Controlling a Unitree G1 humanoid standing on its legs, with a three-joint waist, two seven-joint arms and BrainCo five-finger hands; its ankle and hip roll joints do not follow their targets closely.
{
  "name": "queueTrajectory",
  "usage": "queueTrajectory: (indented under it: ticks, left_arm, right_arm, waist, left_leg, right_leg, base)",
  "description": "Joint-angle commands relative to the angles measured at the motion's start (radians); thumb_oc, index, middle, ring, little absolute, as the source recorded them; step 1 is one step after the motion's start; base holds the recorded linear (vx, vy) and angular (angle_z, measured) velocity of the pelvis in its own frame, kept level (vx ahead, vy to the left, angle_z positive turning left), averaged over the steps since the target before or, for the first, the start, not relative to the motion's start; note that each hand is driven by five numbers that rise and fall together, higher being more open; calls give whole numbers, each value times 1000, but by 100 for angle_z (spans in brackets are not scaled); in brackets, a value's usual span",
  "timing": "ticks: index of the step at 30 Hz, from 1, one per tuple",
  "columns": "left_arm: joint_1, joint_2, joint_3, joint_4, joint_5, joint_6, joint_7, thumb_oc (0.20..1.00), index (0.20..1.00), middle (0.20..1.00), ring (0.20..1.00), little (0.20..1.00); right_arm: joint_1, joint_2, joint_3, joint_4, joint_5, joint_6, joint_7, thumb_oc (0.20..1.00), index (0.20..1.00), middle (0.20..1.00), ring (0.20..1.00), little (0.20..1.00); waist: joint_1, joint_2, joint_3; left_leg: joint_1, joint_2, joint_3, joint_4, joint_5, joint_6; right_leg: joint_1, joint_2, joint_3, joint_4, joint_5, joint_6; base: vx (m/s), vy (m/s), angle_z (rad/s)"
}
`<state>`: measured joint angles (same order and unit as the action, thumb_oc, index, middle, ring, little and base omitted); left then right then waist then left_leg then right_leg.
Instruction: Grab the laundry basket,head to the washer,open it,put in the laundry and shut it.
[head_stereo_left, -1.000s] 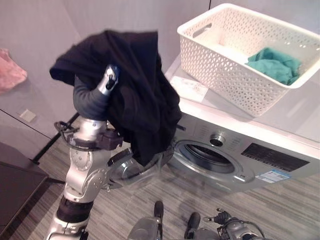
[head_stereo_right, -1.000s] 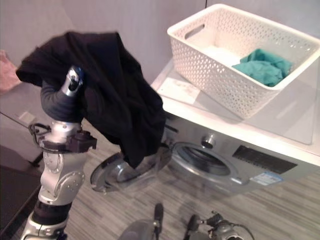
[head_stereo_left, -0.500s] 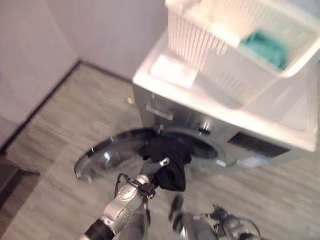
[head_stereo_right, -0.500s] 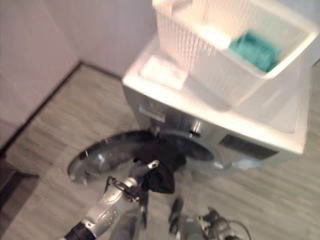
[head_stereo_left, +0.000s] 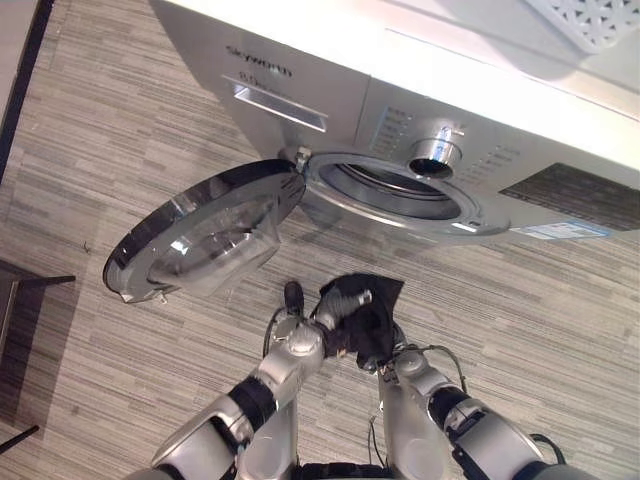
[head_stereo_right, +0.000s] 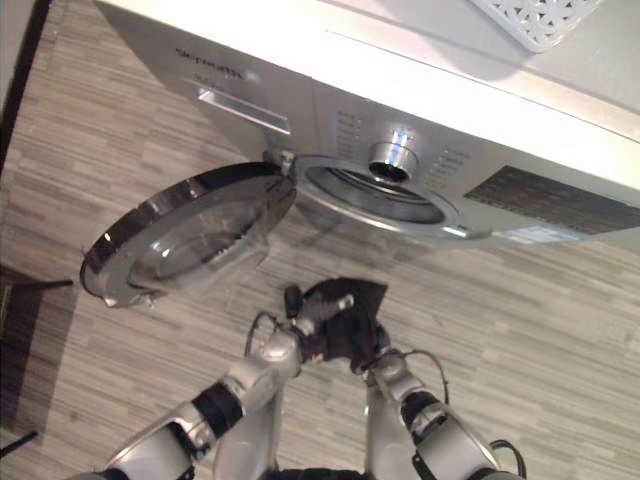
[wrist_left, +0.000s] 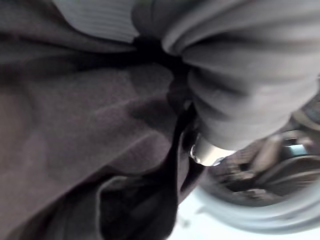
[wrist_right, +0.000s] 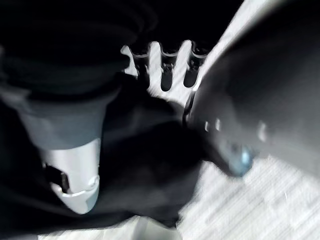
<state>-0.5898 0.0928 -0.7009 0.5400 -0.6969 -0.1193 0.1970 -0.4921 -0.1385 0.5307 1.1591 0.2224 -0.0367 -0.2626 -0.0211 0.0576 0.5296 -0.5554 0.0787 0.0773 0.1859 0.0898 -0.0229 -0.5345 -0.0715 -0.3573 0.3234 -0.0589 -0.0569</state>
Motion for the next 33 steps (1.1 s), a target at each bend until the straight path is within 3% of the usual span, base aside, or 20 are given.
queueTrajectory:
  ticks: [1, 7, 10, 17, 24, 26, 29, 31, 33]
  left_arm:
    - [-63, -90, 28, -43, 11, -117, 86, 200, 200, 200, 200, 200]
    - [-321, -99, 198, 61, -13, -180, 208, 200, 200, 200, 200, 200]
    - [-479, -49, 305, 91, -7, -201, 269, 200, 200, 200, 200, 200]
    - [-639, -47, 406, 170, -57, -211, 326, 200, 200, 200, 200, 200]
    - [-722, -126, 462, 218, -111, -209, 373, 200, 200, 200, 200, 200]
    - [-880, -77, 506, 336, -175, -187, 386, 200, 200, 200, 200, 200]
    - [-963, -19, 520, 388, -216, -185, 384, 200, 200, 200, 200, 200]
    - [-1091, 69, 516, 429, -285, -199, 373, 200, 200, 200, 200, 200]
    - [-1126, 94, 508, 418, -309, -214, 367, 200, 200, 200, 200, 200]
  right_arm:
    - [60, 18, 20, 8, 42, -14, -38, 1000, 1000, 1000, 1000, 1000]
    - [47, 32, 30, -11, 43, -40, -62, 1000, 1000, 1000, 1000, 1000]
    - [38, 36, 21, -51, 64, -66, -67, 1000, 1000, 1000, 1000, 1000]
    - [2, 36, 26, -136, 73, -87, -93, 1000, 1000, 1000, 1000, 1000]
    - [-42, 40, 37, -213, 89, -99, -125, 1000, 1000, 1000, 1000, 1000]
    - [-47, 28, 51, -262, 102, -108, -126, 1000, 1000, 1000, 1000, 1000]
    - [-39, 9, 53, -279, 103, -107, -123, 1000, 1000, 1000, 1000, 1000]
    - [-16, -31, 36, -302, 113, -106, -116, 1000, 1000, 1000, 1000, 1000]
    - [-7, -51, 28, -306, 110, -103, -113, 1000, 1000, 1000, 1000, 1000]
  waist:
    - [-25, -18, -69]
    - [-63, -46, -59]
    - [-88, -56, -56]
    - [-115, -75, -43]
    - [-126, -78, -14]
    - [-142, -82, -10]
    - [-150, -82, -10]
    - [-155, -74, -10]
    - [-158, -70, -10]
  left_leg:
    - [-59, -19, 57, -55, 49, 3]
    - [-116, -19, 71, -32, 26, 8]
    - [-153, -21, 71, -11, 5, 14]
    - [-209, -37, 75, 5, -24, 27]
    - [-242, -54, 79, -3, -37, 37]
    - [-253, -61, 91, -11, -44, 38]
    - [-256, -63, 99, -14, -50, 41]
    - [-260, -66, 111, -9, -60, 44]
    - [-263, -66, 113, -4, -61, 44]
  right_leg:
    - [13, -13, 27, 77, -161, 24]
    - [-44, -11, 45, 97, -162, 28]
    - [-81, -13, 55, 112, -166, 31]
    - [-144, -14, 69, 134, -175, 34]
    - [-186, -13, 91, 133, -171, 38]
    - [-206, -12, 113, 124, -159, 46]
    - [-210, -10, 127, 111, -148, 56]
    - [-216, -6, 150, 99, -135, 67]
    - [-218, -6, 155, 98, -133, 68]
  base:
    - [91, 30, -14]
    - [96, 30, -9]
    - [129, 55, -11]
    - [100, 51, -5]
    - [49, 52, -5]
    - [57, 110, -1]
    - [40, 65, -19]
    - [70, 66, -32]
    - [49, 25, -23]
